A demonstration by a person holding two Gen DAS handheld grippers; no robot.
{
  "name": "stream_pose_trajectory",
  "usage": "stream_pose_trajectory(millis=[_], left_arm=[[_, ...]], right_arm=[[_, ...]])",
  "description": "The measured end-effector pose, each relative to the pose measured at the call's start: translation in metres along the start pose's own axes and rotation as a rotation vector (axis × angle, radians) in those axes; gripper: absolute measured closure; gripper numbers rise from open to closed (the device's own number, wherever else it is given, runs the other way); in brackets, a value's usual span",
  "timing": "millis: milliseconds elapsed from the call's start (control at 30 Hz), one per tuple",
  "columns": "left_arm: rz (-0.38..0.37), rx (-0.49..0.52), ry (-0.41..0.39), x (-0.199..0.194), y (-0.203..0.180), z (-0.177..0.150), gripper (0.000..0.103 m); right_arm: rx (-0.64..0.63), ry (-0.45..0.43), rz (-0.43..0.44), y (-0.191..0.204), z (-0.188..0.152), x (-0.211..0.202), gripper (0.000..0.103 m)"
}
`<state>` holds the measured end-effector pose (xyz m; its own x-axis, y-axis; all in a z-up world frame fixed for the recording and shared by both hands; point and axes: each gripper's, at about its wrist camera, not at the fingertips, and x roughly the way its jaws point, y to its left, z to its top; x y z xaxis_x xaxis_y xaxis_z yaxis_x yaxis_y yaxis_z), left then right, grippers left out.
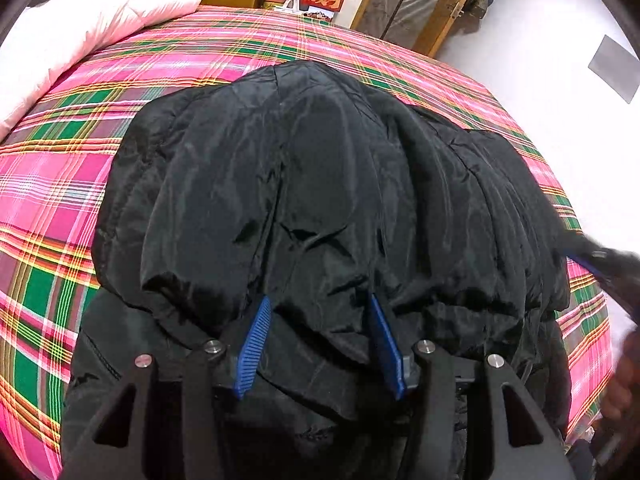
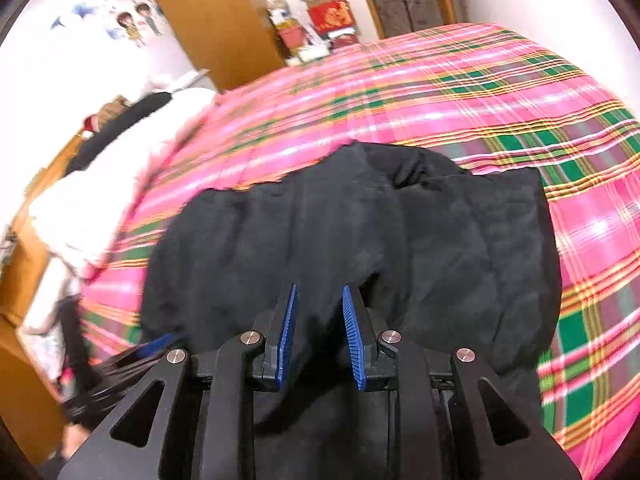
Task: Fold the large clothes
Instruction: 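Lower the folded hem onto the jacket with both grippers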
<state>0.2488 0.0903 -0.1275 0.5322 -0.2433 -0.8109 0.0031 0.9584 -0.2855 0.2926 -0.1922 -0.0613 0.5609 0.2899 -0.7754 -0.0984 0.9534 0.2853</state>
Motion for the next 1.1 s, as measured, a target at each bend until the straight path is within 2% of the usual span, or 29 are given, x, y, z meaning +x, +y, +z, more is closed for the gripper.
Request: stream_pose_trajectory(millis=[67,133,300,367,433,500,567,633,700,800,867,933,1100], left_arm=[[-0.005,0.009,-0.004,0.001,0.001,0.001,0.049],[-0.007,0.038,-0.019,0.003,0.0,-0.001,0.049],[-0.002,0.027,-0.013,0.005,0.0,0.001,0.049],[-0.02,-0.019,0.006,-0.002,0.003,0.004,0.049],[-0.072,-0.078,0.002,-0.019,0.008,0.007,0.051],[-0.131,-0.088,-0.07,-0.042,0.011,0.008,0.051],[-0.104,-0.057,-0.152,-0.059,0.012,0.011,0.051],[-0.086,-0.057,-0.176,-0.059,0.014,0.016,0.051],[-0.083,-0.086,-0.128,-0.043,0.02,0.019,0.051],[0.006,-0.097,-0.031,-0.013,0.029,0.019,0.053],[0.023,-0.104,-0.021,-0.004,0.036,0.017,0.064],[0.045,-0.093,-0.024,-0.001,0.037,0.016,0.068],[0.076,-0.078,-0.03,0.004,0.035,0.015,0.068]], right_arm=[[0.018,0.069,-0.029,-0.019,-0.006,0.031,0.078],[0.005,0.078,-0.013,-0.031,-0.013,0.044,0.078],[-0.018,0.083,-0.053,-0.026,-0.012,0.044,0.077],[0.005,0.091,-0.049,-0.025,-0.006,0.028,0.075],[0.006,0.044,-0.052,-0.015,-0.004,0.006,0.075],[-0.007,-0.015,-0.017,-0.007,-0.007,-0.02,0.075],[-0.034,-0.057,0.026,0.006,-0.012,-0.036,0.075],[-0.075,-0.054,0.069,0.023,-0.02,-0.036,0.075],[-0.125,0.007,0.085,0.039,-0.03,-0.016,0.075],[-0.133,0.087,0.083,0.04,-0.04,0.018,0.075],[-0.134,0.121,0.062,0.038,-0.048,0.038,0.075],[-0.135,0.136,0.061,0.036,-0.051,0.048,0.078],[-0.118,0.182,0.069,0.028,-0.056,0.056,0.078]])
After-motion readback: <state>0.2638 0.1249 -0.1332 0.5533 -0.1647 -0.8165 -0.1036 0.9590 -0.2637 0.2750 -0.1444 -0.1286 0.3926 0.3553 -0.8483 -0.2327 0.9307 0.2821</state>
